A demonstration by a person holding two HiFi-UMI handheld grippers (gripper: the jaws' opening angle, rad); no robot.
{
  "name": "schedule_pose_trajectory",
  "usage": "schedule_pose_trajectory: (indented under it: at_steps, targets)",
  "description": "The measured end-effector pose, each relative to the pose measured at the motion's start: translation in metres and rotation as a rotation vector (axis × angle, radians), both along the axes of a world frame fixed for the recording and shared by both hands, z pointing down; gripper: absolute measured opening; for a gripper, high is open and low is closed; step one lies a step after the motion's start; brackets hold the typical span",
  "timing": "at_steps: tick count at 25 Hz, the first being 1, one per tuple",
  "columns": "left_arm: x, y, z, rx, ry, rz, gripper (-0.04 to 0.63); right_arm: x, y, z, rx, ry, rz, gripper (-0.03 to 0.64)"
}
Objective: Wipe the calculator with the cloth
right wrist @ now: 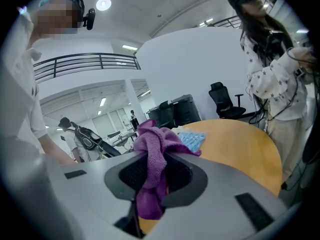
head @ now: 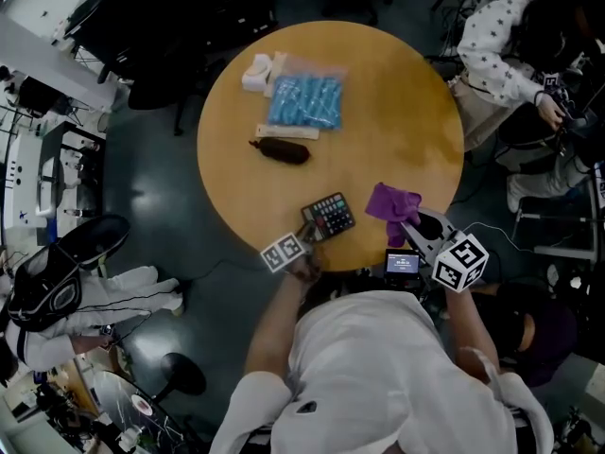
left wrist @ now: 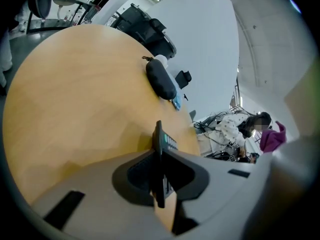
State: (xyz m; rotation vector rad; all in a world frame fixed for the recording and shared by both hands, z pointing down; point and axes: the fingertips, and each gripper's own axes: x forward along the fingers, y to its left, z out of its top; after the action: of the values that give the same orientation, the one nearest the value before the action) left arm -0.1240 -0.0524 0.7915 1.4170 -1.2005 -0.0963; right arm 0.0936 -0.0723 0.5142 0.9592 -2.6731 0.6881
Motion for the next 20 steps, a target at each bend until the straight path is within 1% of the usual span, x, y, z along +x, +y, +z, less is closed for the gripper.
schedule_pose_trajectory:
  at_steps: [4,8,10,12,13,15,17,18,19,20]
  targets:
    - [0.002,0.006,0.000,0.010,-0.019,0.000,0.049,0.003,0.009,0.000,-0.004,0.000,0.003,0.086]
    - [0.004,0.003,0.004,-0.005,-0.049,-0.014,0.054,0.006,0.008,0.005,-0.006,-0.007,0.005,0.086]
    - [0.001,0.001,0.005,-0.021,-0.055,-0.021,0.073,0.001,0.003,0.005,-0.005,-0.010,0.003,0.086]
    - [-0.002,0.001,0.002,-0.039,-0.051,-0.018,0.122,-0.002,0.000,0.003,-0.004,-0.014,0.002,0.086]
    - [-0.002,0.003,0.000,-0.051,-0.052,-0.010,0.134,-0.002,0.000,0.002,-0.003,-0.015,0.003,0.086]
    - [-0.008,0.008,-0.003,-0.087,-0.071,0.002,0.143,-0.002,0.000,0.003,-0.002,-0.016,0.004,0.086]
    - [-0.026,0.014,-0.009,-0.116,-0.107,-0.020,0.146,-0.003,-0.001,0.003,0.001,-0.017,0.008,0.086]
    - [-0.038,0.015,-0.017,-0.108,-0.126,-0.042,0.146,-0.003,-0.002,0.003,0.004,-0.019,0.012,0.086]
    - [-0.049,0.012,-0.032,-0.074,-0.147,-0.061,0.147,-0.003,-0.004,0.003,0.007,-0.022,0.018,0.086]
    - [-0.058,0.006,-0.053,-0.013,-0.177,-0.069,0.149,-0.003,-0.006,0.004,0.010,-0.025,0.026,0.086]
